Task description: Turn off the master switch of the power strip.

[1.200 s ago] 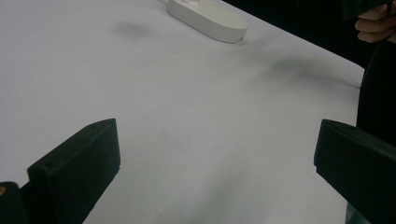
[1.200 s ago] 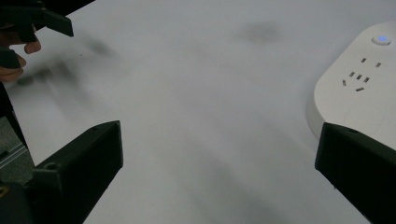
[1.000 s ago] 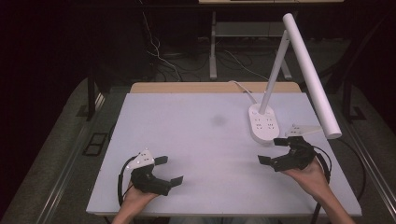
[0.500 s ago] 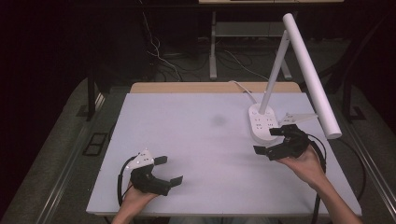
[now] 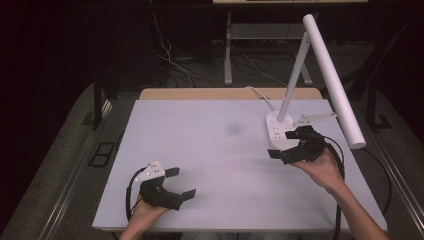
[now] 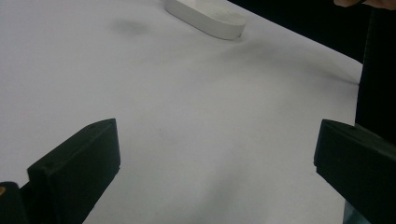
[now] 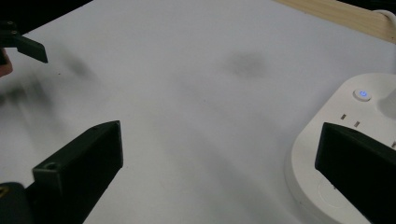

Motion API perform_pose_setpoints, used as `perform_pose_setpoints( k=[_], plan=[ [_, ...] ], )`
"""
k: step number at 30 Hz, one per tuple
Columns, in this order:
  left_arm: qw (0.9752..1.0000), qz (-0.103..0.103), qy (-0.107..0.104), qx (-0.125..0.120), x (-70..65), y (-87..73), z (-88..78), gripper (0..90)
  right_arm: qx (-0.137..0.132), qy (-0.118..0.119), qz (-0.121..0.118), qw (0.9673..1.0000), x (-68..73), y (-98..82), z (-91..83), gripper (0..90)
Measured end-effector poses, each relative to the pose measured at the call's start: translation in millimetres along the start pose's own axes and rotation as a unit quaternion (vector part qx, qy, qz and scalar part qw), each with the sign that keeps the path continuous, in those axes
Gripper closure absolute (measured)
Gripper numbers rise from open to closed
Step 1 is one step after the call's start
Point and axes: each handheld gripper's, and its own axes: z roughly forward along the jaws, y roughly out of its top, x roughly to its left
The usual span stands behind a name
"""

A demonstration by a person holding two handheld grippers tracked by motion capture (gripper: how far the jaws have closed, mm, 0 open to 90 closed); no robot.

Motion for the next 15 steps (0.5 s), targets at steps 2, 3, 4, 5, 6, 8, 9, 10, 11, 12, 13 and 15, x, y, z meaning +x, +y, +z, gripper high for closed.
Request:
perform_pose_setpoints(
  k=[2, 3, 4, 5, 6, 8, 9, 10, 11, 12, 13, 15],
  plan=[
    [1.0, 0.0, 0.0, -0.001, 0.0, 0.0, -0.2, 0.0, 0.002, -0.004, -0.003, 1.0, -0.7, 4.2, 3.7, 0.4],
    [1.0, 0.0, 0.0, -0.001, 0.0, 0.0, -0.4, 0.0, 0.003, -0.005, -0.005, 1.0, -1.4, 5.3, 4.8, 0.4],
    [1.0, 0.0, 0.0, 0.0, 0.0, 0.0, -0.4, 0.0, 0.004, -0.006, -0.005, 1.0, -2.0, 6.5, 5.9, 0.4],
    [1.0, 0.0, 0.0, 0.0, 0.0, 0.0, -0.4, 0.0, 0.004, -0.006, -0.006, 1.0, -2.6, 7.3, 7.0, 0.4],
    [1.0, 0.0, 0.0, 0.0, 0.0, 0.0, -0.4, 0.0, 0.005, -0.007, -0.004, 1.0, -3.4, 8.6, 8.4, 0.4],
    [1.0, 0.001, 0.0, 0.0, 0.0, 0.0, -0.5, 0.0, 0.007, -0.006, -0.001, 1.0, -4.9, 10.3, 10.5, 0.4],
    [1.0, 0.001, 0.0, 0.0, 0.0, 0.0, -0.7, 0.0, 0.006, -0.006, -0.003, 1.0, -6.1, 11.6, 12.3, 0.4],
    [1.0, 0.001, 0.0, -0.001, 0.0, 0.0, -0.8, 0.0, 0.008, -0.008, -0.002, 0.9999, -6.5, 12.8, 13.6, 0.4],
    [1.0, 0.002, 0.001, 0.0, 0.1, 0.1, -0.9, 0.0, 0.009, -0.008, -0.004, 0.9999, -7.3, 13.6, 14.7, 0.4],
    [1.0, 0.001, 0.001, 0.0, 0.5, 0.1, -1.3, 0.0, 0.009, -0.008, -0.003, 0.9999, -8.0, 15.2, 16.5, 0.4],
    [1.0, 0.001, 0.001, -0.001, 0.6, 0.1, -1.5, 0.0, 0.011, -0.01, -0.003, 0.9999, -8.6, 16.3, 17.5, 0.4],
    [1.0, 0.001, 0.001, -0.001, 0.6, 0.2, -1.8, 0.0, 0.011, -0.011, -0.003, 0.9999, -9.8, 19.0, 20.3, 0.4]
  ],
)
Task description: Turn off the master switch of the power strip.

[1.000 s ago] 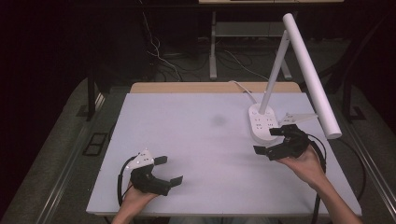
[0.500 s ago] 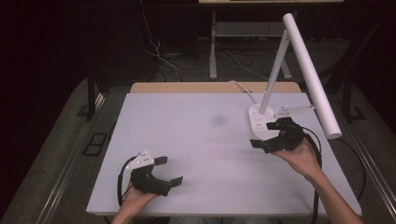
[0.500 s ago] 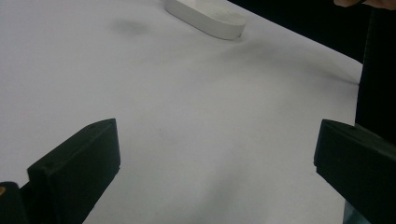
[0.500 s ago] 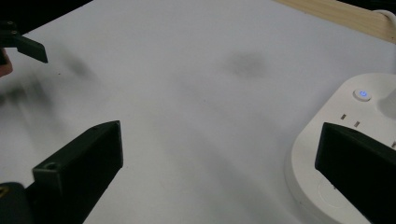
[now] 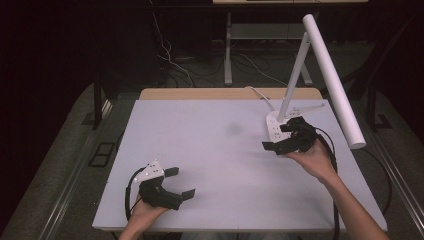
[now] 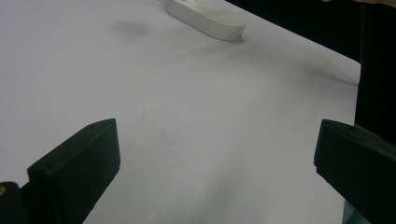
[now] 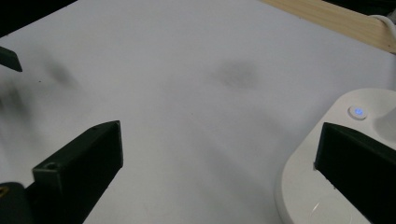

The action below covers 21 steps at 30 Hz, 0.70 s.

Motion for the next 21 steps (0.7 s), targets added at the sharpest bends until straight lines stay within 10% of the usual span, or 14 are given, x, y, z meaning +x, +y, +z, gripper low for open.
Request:
perform_pose_setpoints(
  k=[21],
  plan=[
    [1.0, 0.002, -0.002, -0.001, 1.0, 0.2, -1.1, 0.0, 0.013, -0.029, 0.006, 0.9995, -14.4, 23.4, 27.4, 0.4]
  ],
)
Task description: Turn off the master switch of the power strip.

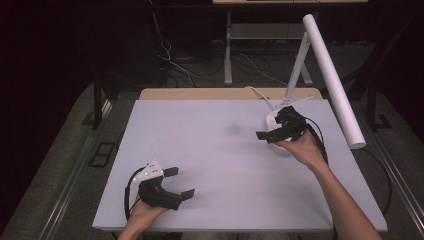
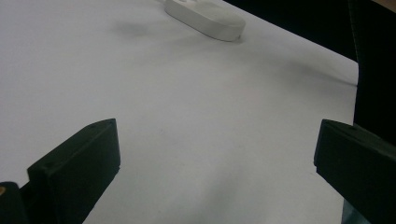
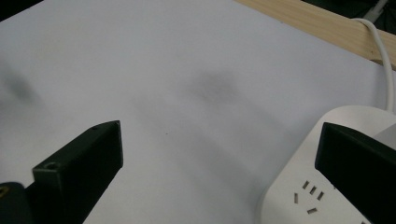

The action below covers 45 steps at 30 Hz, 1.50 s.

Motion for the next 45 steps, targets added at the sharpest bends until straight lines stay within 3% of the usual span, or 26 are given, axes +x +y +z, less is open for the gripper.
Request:
perform_pose_setpoints(
  k=[15, 20, 28, 32, 40, 45],
  plan=[
    [1.0, -0.001, 0.0, -0.002, 0.1, 0.0, -0.7, 0.0, 0.025, -0.037, 0.032, 0.9985, -21.2, 7.7, 15.6, 0.6],
    [1.0, -0.001, -0.001, -0.002, -0.2, 0.0, -0.6, 0.0, 0.029, -0.049, 0.029, 0.998, -26.8, 11.4, 19.1, 7.4],
    [1.0, -0.002, -0.001, -0.005, 0.1, 0.1, -1.2, 0.0, 0.046, -0.054, 0.017, 0.9973, -31.4, 18.9, 22.6, 24.1],
    [1.0, -0.003, -0.001, -0.004, 0.3, 0.0, -0.8, 0.0, 0.054, -0.044, 0.013, 0.9975, -33.6, 25.9, 25.1, 34.9],
    [1.0, -0.004, 0.001, -0.005, 2.1, 0.1, -2.0, 0.0, 0.079, -0.069, -0.01, 0.9945, -38.9, 36.1, 38.3, 57.6],
    [1.0, -0.004, 0.0, -0.004, 2.5, 0.1, -1.6, 0.0, 0.084, -0.075, -0.011, 0.9936, -41.6, 40.0, 43.2, 69.8]
  ],
)
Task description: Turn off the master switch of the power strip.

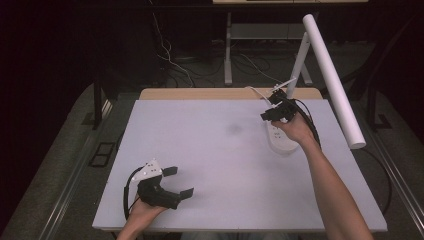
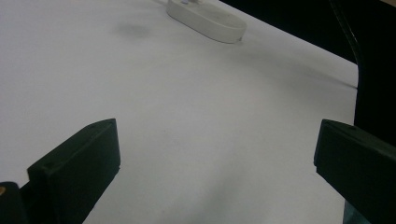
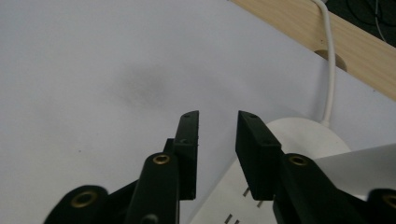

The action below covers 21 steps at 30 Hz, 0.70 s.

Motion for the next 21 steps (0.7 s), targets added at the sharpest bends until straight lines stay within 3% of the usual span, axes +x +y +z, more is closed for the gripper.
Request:
perform_pose_setpoints(
  k=[10, 21],
  plan=[
    [1.0, 0.001, -0.001, 0.001, -1.2, 0.1, 0.0, 0.0, 0.007, -0.044, -0.015, 0.9989, -0.8, 7.4, 8.1, 87.5],
    [1.0, 0.004, -0.002, 0.003, -2.0, -0.1, 0.6, 0.0, 0.033, -0.088, -0.021, 0.9953, -3.1, 4.3, 20.5, 89.3]
  ],
)
